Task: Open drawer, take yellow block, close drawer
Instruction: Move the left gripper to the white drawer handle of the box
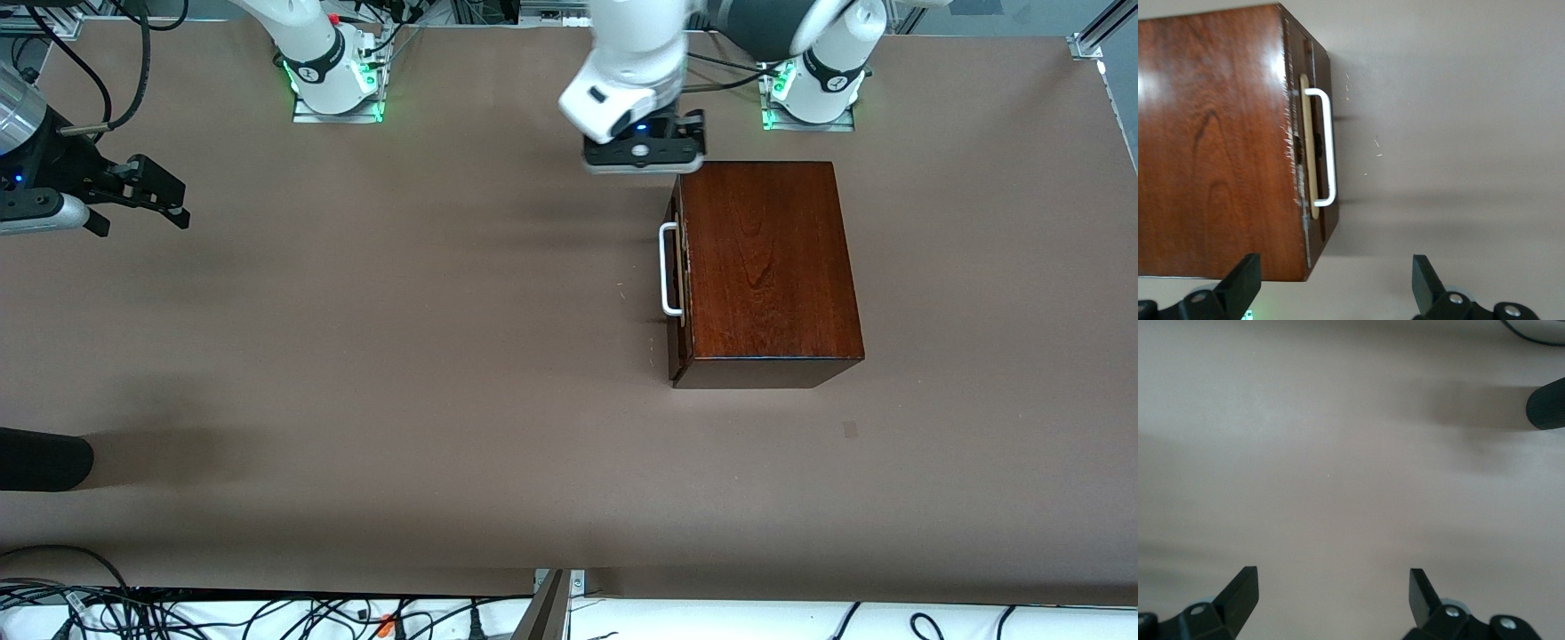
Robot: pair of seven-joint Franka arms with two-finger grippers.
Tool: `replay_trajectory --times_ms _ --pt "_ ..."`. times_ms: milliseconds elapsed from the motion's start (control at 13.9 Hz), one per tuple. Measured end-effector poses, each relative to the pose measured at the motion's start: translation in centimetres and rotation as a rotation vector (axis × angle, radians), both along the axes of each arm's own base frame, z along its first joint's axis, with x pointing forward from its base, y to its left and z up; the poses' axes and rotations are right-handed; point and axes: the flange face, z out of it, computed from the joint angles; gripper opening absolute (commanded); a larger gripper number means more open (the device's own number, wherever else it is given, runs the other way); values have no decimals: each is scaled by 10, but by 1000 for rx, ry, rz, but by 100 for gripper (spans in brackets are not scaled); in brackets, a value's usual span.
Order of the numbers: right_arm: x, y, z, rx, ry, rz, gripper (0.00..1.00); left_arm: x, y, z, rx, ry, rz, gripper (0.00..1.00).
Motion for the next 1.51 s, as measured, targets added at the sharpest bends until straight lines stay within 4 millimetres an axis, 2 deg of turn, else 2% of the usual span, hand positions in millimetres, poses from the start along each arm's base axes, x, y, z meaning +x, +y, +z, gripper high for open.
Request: replay_trajectory --times_ms 144,360,792,1152,1512 --pt "0 0 0 0 0 0 100 2 -13 -18 7 -16 -11 100" --pt "0 0 0 0 0 0 100 18 -15 -42 25 -38 -14 100" --pt "0 -1 0 0 0 -1 100 40 -19 -115 100 -18 -32 100" --pt "0 -1 0 0 0 -1 100 41 -15 -166 146 -12 -59 100" --pt "0 -1 0 0 0 -1 100 39 -7 -194 201 -14 -81 100"
